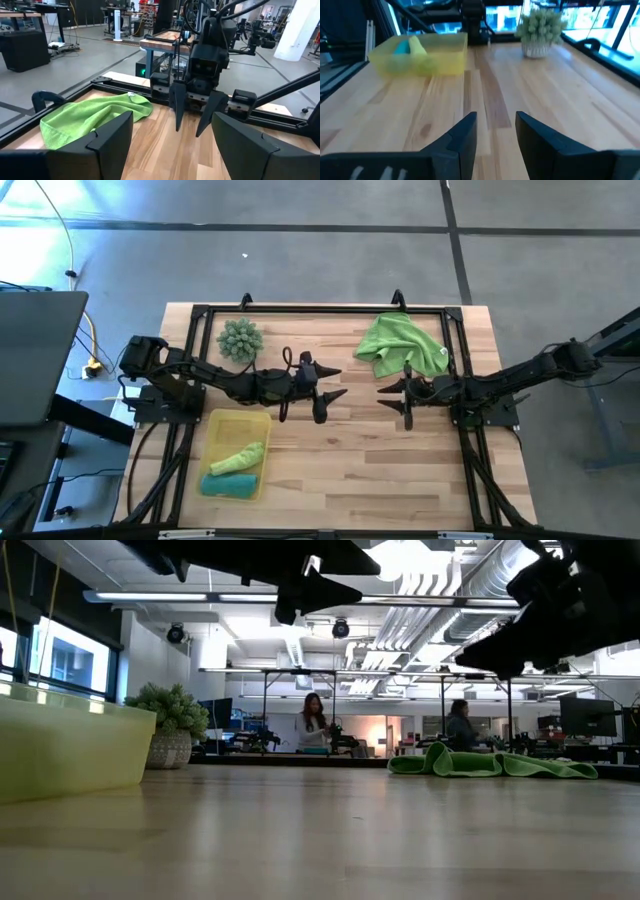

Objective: Roll microfiber towels into tight, uniform cylinder then place into a basket
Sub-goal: Fold the green towel

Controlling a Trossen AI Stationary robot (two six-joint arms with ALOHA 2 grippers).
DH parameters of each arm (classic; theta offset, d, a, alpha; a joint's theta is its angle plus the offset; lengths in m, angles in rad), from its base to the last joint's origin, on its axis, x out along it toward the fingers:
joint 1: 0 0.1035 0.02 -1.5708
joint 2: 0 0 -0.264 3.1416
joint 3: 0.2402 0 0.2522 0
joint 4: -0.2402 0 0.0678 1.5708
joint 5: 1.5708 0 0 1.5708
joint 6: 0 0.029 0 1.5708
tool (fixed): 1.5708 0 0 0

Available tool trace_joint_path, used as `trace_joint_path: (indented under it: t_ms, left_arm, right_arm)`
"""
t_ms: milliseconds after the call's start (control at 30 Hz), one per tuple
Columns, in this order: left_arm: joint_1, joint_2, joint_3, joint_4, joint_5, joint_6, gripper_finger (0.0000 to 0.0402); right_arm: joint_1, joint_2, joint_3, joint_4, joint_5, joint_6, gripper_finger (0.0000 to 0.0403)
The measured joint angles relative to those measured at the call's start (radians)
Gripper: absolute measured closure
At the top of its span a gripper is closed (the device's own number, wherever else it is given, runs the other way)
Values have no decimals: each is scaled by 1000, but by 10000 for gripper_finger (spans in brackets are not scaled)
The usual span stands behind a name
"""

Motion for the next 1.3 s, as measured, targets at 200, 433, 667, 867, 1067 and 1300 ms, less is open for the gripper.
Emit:
trace_joint_path:
  t_ms: [200,433,667,867,1067,1300]
  left_arm:
    - [0,0,0,0,0,0,143]
    - [0,0,0,0,0,0,143]
    - [0,0,0,0,0,-8,143]
    - [0,0,0,2,-1,-8,143]
    - [0,0,0,26,-1,-8,143]
    - [0,0,0,40,-1,-8,143]
  right_arm:
    - [-20,0,0,38,56,33,274]
    - [-141,1,0,-137,121,219,274]
    - [-263,2,0,-284,123,317,274]
    - [-347,37,0,-291,116,316,274]
    - [-401,156,17,-278,112,300,274]
    - [-457,323,127,-276,114,236,274]
